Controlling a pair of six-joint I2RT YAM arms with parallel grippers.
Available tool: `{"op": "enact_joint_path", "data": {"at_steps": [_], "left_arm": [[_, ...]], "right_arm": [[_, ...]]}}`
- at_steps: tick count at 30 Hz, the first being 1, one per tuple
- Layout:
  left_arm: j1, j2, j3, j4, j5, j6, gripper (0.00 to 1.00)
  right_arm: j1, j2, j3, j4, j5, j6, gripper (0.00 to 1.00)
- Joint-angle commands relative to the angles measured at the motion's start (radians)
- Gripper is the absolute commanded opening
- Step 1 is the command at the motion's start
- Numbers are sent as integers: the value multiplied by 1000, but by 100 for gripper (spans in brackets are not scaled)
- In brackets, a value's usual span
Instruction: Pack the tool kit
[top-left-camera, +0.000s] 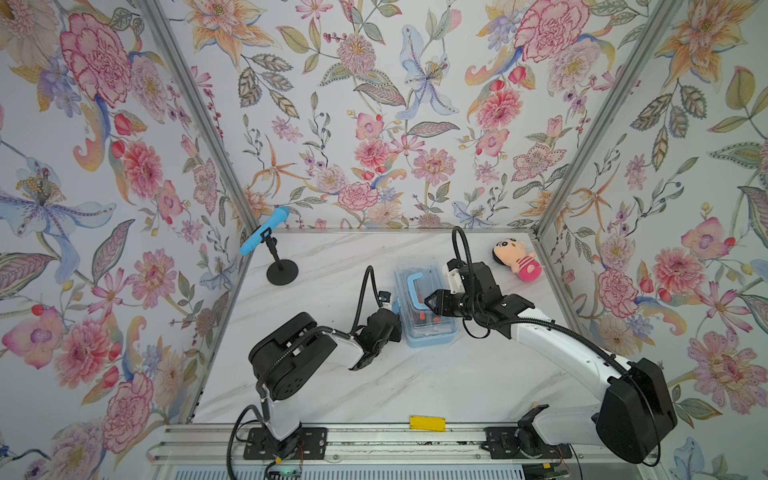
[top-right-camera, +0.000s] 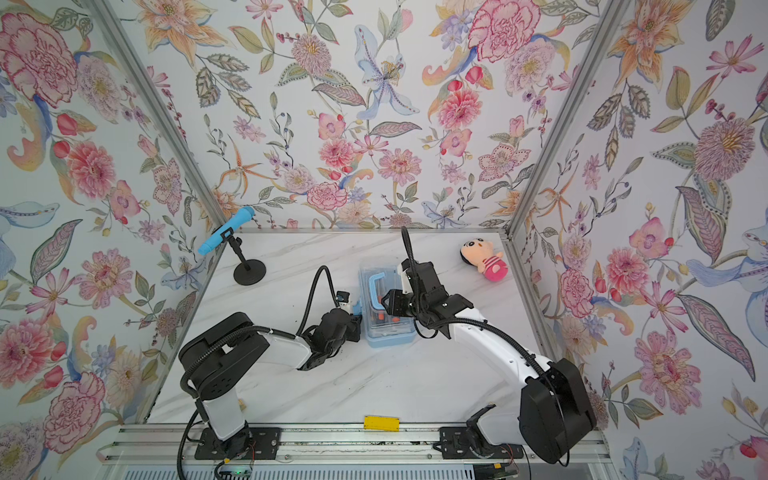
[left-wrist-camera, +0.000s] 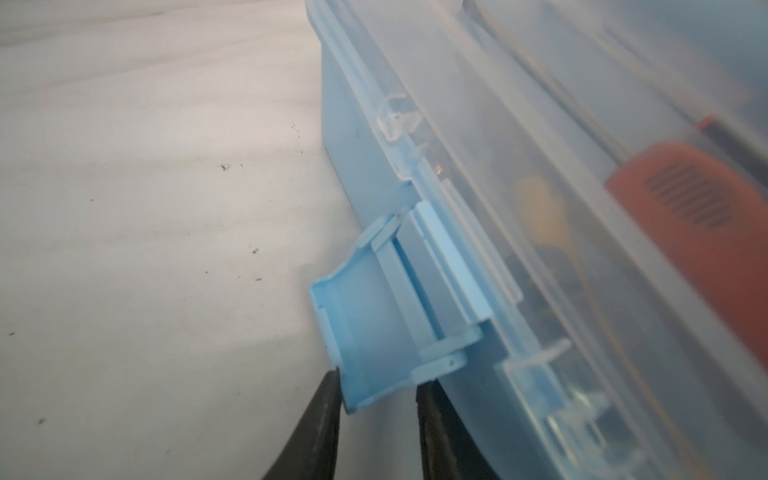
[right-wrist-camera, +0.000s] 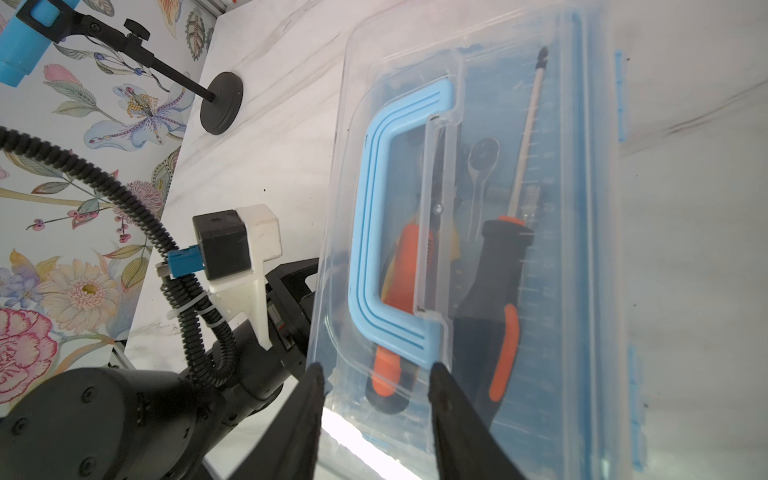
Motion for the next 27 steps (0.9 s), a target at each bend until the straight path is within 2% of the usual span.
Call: {"op": "enact_joint_path", "data": {"at_steps": [1, 21, 27], "left_arm": [[27, -73, -8, 65, -79, 15, 34], [40, -112, -42, 60, -109, 25, 33], [43, -107, -36, 62, -33, 54, 33]], "right_arm": [[8, 22, 16, -16, 7, 3, 43], [19, 47, 22, -17, 10, -1, 43], [19, 45, 21, -16, 13, -4, 43]]}}
